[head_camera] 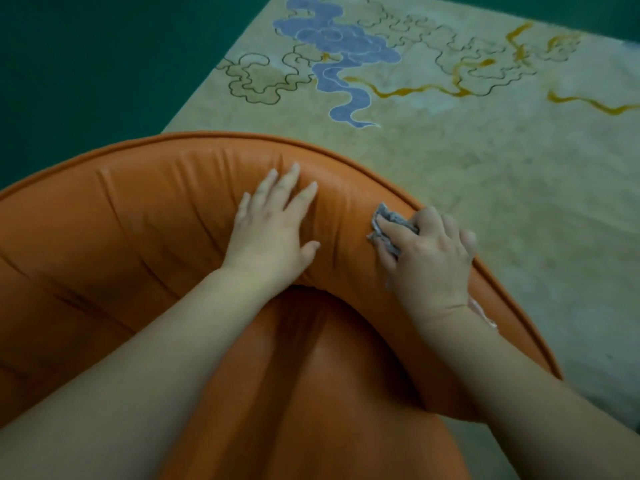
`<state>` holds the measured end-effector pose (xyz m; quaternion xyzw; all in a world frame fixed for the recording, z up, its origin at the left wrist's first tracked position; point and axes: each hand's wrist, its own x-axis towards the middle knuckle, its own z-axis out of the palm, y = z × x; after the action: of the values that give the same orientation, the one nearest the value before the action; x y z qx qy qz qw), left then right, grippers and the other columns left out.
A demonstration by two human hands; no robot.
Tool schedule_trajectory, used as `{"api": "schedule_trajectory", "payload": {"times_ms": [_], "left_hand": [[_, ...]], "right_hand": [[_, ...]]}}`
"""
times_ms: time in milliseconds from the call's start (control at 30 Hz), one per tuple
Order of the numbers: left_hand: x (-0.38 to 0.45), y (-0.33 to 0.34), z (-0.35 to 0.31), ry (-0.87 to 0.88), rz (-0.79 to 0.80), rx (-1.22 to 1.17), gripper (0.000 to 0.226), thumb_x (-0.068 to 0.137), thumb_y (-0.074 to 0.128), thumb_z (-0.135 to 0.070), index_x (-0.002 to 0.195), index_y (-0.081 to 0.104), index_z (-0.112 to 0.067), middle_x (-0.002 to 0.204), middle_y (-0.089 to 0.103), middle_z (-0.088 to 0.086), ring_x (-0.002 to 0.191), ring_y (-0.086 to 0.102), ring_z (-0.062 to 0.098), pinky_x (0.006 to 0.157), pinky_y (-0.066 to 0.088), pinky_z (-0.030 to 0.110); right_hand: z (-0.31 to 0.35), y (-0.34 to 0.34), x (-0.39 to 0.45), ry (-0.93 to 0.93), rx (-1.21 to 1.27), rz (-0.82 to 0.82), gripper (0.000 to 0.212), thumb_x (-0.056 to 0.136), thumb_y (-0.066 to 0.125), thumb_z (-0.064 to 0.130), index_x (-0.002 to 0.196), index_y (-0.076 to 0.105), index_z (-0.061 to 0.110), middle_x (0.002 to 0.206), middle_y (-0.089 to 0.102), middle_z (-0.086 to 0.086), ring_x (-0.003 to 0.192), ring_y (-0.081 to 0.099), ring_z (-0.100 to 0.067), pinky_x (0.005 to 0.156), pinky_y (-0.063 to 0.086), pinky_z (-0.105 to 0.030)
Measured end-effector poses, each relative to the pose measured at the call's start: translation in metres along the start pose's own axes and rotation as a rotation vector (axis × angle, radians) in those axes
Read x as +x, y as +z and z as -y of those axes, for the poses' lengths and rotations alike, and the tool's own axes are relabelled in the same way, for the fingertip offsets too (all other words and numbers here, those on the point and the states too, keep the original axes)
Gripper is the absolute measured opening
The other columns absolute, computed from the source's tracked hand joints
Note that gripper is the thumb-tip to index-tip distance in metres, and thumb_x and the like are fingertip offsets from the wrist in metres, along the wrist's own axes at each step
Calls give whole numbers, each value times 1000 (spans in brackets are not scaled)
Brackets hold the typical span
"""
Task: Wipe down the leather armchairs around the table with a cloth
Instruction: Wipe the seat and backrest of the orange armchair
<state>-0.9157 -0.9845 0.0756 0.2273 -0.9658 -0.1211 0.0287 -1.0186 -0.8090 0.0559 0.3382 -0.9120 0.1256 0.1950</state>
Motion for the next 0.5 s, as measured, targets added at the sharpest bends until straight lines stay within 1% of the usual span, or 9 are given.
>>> {"api": "schedule_trajectory", "payload": {"times_ms": [67, 167, 233, 333, 400, 500], "left_hand": [[-4, 5, -17, 42, 60, -16, 84, 85, 64, -45, 152, 15, -32, 161, -5, -8, 147, -3, 19, 118, 12, 46], [-10, 11, -30, -2, 95, -54, 88, 86, 64, -44, 153, 7, -31, 160, -9, -9, 147, -4, 19, 118, 17, 44], [-13, 15, -33, -24, 95, -72, 89, 86, 65, -41, 153, 7, -31, 160, -9, -8, 147, -3, 19, 117, 19, 44], [-18, 18, -33, -25, 125, -51, 92, 86, 66, -38, 152, 3, -33, 160, -12, -8, 148, -3, 18, 116, 22, 45], [-18, 18, -32, -28, 143, -35, 92, 86, 65, -36, 152, 1, -34, 160, -13, -9, 148, -3, 16, 116, 22, 45], [-19, 17, -34, -34, 140, -35, 90, 86, 64, -34, 152, 3, -33, 160, -11, -7, 148, -2, 17, 114, 22, 44]], "right_hand": [[-10, -9, -13, 14, 6, 15, 20, 74, 69, 36, 92, 73, 29, 79, 51, -6, 74, 52, -32, 66, 23, -36], [-9, -20, -9, 46, 105, -7, 19, 78, 65, 41, 89, 74, 28, 78, 52, -5, 74, 52, -31, 66, 28, -36], [0, -19, 9, 10, 145, -32, 20, 79, 64, 44, 89, 74, 30, 80, 53, -5, 75, 53, -30, 66, 24, -34], [8, -2, 29, -71, 75, 19, 22, 71, 73, 46, 88, 74, 32, 82, 54, -4, 77, 54, -30, 66, 19, -34], [3, 4, 25, -71, 39, 61, 24, 69, 75, 47, 88, 74, 33, 82, 54, -4, 77, 54, -30, 67, 18, -34], [-15, -5, -1, -30, 22, 55, 21, 75, 70, 46, 90, 72, 32, 83, 53, -5, 77, 52, -30, 66, 15, -32]]}}
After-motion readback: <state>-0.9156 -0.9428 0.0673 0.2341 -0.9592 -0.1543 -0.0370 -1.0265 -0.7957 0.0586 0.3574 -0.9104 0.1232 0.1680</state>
